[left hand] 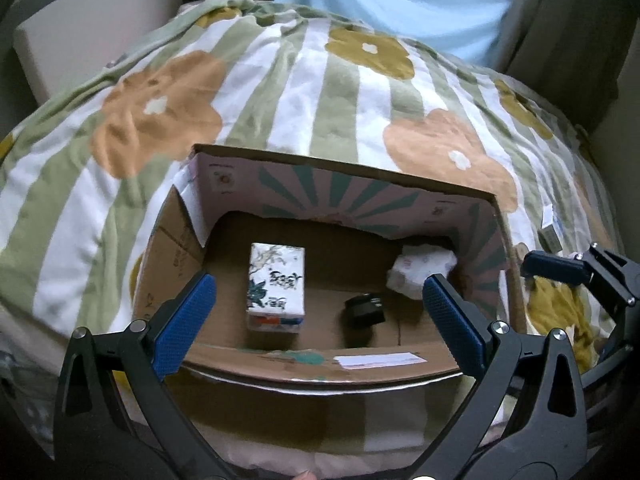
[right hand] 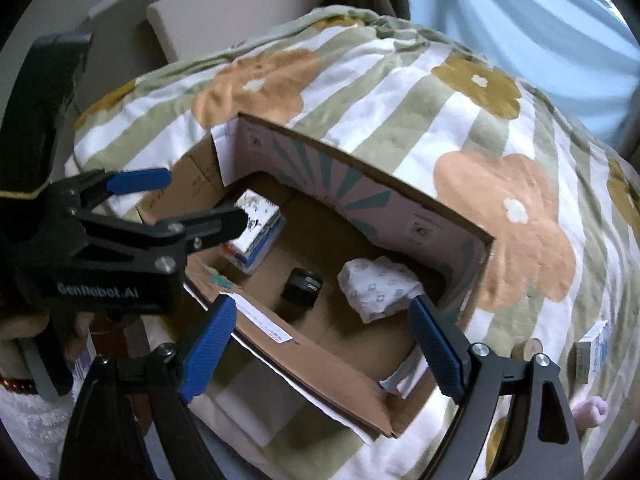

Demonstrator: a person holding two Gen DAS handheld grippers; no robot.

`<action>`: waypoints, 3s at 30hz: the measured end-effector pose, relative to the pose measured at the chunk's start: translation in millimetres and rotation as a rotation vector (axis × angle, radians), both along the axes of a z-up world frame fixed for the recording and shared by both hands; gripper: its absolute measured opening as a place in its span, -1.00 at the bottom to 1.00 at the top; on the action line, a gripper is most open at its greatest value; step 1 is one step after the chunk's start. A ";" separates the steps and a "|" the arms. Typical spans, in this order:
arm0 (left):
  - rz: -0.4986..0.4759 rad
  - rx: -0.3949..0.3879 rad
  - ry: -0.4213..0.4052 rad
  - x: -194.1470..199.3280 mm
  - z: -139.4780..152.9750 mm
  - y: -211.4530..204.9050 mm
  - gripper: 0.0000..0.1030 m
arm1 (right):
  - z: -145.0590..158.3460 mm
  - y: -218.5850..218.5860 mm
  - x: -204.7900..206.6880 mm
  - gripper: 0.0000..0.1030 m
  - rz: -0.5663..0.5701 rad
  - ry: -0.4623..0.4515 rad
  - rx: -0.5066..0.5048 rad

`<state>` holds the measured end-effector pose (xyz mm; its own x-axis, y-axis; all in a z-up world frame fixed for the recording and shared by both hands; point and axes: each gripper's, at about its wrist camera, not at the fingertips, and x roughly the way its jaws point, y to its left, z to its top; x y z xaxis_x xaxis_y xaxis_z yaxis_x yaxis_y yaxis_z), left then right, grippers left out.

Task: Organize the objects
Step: 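Release the tissue pack from the left tool while the right tool releases the cylinder, then withdraw both tools from the box toward the jar and cube box, then grasp the blue cube box with the left tool while the right tool grasps the pink sock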

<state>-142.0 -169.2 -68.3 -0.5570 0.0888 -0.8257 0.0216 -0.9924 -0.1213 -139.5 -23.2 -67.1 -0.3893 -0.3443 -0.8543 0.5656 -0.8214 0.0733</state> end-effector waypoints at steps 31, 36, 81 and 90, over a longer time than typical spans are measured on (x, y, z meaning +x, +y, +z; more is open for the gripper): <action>-0.284 -0.032 0.142 -2.5 68.7 244.7 0.99 | 118.5 277.7 17.9 0.67 -0.350 0.208 -0.079; -0.328 -0.032 0.111 -1.6 44.3 288.1 0.99 | 97.2 315.2 20.1 0.67 -0.396 0.182 -0.085; -0.142 0.042 -0.043 -54.5 -143.6 374.5 0.36 | -113.6 410.2 -21.6 0.67 -0.513 0.015 -0.023; -0.150 0.029 -0.052 -59.9 -146.0 372.2 -0.15 | -117.0 404.1 -31.4 0.55 -0.528 0.007 -0.023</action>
